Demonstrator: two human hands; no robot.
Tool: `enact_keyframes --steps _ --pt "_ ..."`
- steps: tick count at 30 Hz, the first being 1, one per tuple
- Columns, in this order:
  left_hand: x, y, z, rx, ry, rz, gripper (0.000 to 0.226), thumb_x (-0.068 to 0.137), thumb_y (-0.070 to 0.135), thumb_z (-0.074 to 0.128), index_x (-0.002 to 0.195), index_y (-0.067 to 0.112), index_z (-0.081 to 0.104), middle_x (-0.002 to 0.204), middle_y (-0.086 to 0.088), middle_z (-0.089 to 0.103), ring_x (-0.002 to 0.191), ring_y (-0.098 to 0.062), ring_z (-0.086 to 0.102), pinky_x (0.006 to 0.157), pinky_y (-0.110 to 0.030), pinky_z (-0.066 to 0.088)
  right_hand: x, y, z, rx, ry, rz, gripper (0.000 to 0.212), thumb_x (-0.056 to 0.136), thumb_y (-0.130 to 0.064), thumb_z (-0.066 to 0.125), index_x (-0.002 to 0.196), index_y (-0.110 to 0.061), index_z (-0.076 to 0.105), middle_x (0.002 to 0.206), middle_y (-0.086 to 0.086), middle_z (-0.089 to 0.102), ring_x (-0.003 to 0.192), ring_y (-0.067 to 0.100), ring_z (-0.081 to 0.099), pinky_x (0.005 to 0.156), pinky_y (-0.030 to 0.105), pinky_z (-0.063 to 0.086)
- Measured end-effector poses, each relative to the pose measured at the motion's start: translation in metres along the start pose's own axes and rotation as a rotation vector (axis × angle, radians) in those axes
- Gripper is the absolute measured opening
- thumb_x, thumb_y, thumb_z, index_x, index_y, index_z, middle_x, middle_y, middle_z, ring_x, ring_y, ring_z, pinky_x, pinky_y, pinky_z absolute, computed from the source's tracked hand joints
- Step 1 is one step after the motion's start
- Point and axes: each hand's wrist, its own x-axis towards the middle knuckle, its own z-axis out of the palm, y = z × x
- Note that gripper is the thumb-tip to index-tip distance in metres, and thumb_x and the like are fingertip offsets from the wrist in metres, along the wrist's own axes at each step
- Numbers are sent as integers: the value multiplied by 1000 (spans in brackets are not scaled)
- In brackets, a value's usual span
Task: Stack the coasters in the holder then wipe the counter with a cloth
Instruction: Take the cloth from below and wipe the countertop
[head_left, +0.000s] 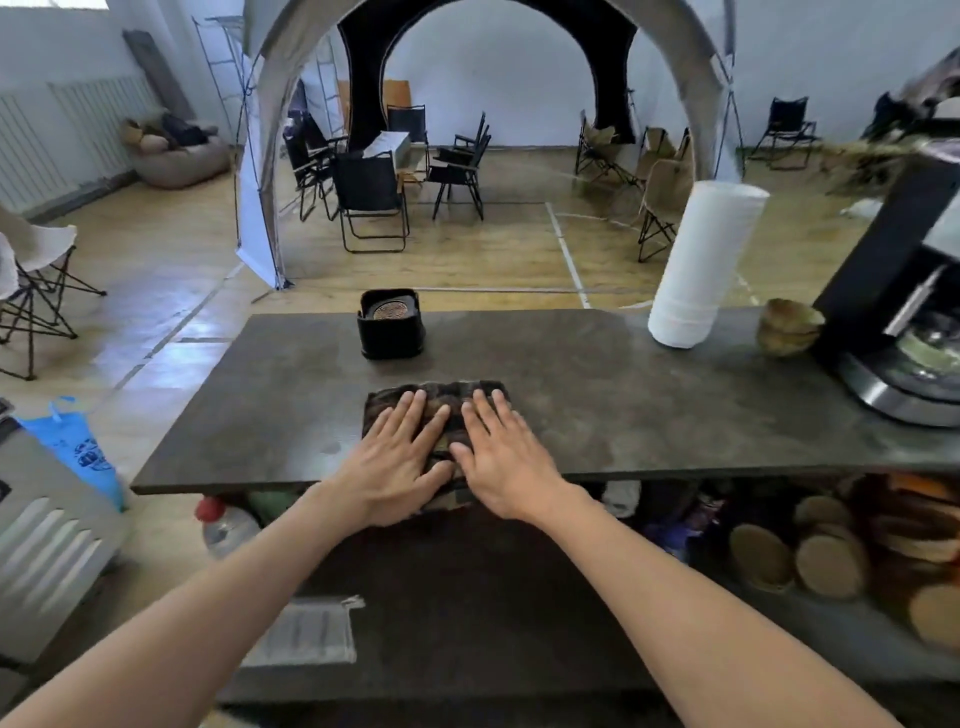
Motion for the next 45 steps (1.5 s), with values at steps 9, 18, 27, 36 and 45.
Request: enact_keyframes --steps 9,18,27,36,45 --pt "101 216 25 -47 -33 246 77 94 59 23 157 21 2 164 -17 -9 151 -27 -13 121 -40 -7 -108 203 -53 -22 53 276 66 100 -53 18 155 -18 8 163 -4 -3 148 12 -10 119 37 -1" --pt "113 280 39 -7 27 320 81 92 60 32 156 17 7 164 -18 0 152 -29 -4 122 -42 -1 -153 264 -78 47 31 286 71 98 -53 31 154 -16 10 163 -2 -1 148 13 -9 120 35 2" --pt "73 198 34 82 92 328 71 98 51 35 157 21 9 165 -10 3 153 -22 -1 124 -40 4 -125 189 -56 75 -17 265 69 102 -46 29 153 -6 7 163 10 -4 147 23 -17 119 34 -6" --pt "10 61 15 93 72 187 75 92 65 20 156 31 1 165 1 -7 149 -10 -14 120 -29 -7 -64 59 -26 33 -30 101 66 103 -44 22 153 -6 4 163 11 -7 147 28 -17 120 38 -4" --pt "-23 4 -16 -230 -95 57 67 97 62 26 156 32 13 165 7 -4 148 -5 -13 121 -31 -6 -32 5 -14 159 -38 77 69 100 -51 29 154 -12 10 164 6 -1 149 23 -8 120 37 4"
